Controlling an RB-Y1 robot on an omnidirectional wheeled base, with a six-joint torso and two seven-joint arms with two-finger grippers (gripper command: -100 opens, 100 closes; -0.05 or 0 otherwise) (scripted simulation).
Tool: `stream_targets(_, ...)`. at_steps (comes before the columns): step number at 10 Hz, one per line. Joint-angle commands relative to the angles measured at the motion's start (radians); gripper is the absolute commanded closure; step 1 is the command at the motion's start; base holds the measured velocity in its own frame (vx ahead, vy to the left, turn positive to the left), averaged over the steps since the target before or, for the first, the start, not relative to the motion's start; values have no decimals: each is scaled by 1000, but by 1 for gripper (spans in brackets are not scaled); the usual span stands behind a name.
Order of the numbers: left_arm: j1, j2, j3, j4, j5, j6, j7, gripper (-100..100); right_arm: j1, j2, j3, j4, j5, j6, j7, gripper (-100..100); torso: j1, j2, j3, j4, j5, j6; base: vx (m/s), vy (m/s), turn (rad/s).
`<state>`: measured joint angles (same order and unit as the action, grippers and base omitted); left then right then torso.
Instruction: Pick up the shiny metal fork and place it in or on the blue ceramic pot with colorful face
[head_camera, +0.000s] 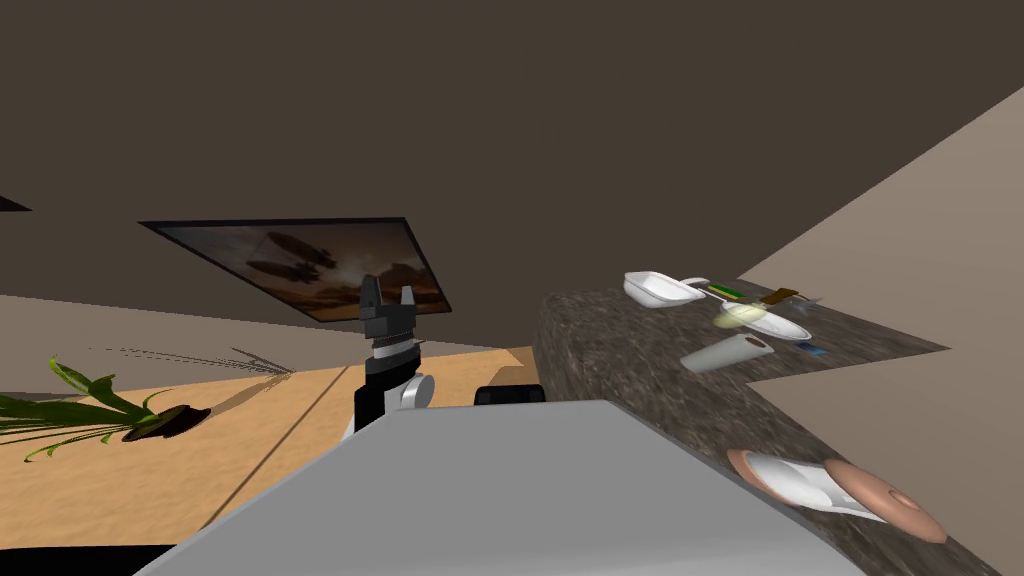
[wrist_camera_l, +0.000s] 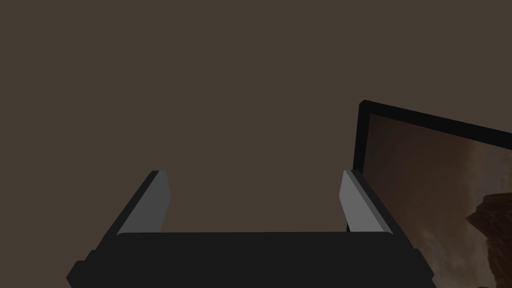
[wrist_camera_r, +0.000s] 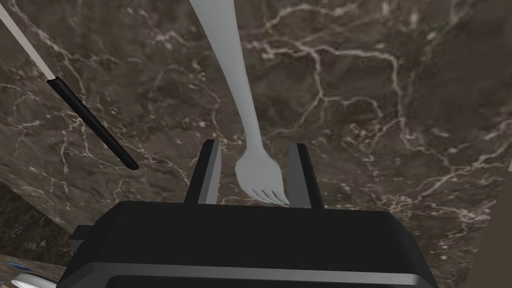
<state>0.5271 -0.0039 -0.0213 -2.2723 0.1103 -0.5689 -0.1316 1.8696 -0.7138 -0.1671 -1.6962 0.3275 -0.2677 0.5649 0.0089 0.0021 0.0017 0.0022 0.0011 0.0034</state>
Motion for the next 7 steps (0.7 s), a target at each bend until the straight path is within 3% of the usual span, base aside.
stream_targets(1, 0, 0, 0, 0, 0, 0, 0, 0, 24, -11, -38, 2, 5, -21, 8, 100, 0, 0, 0, 0, 0, 0, 0, 46, -143)
stream_targets(7, 0, 0, 0, 0, 0, 0, 0, 0, 95, -37, -154, 11, 27, -84, 38, 100, -1, 1, 0, -1, 0, 0, -4, 26, -112)
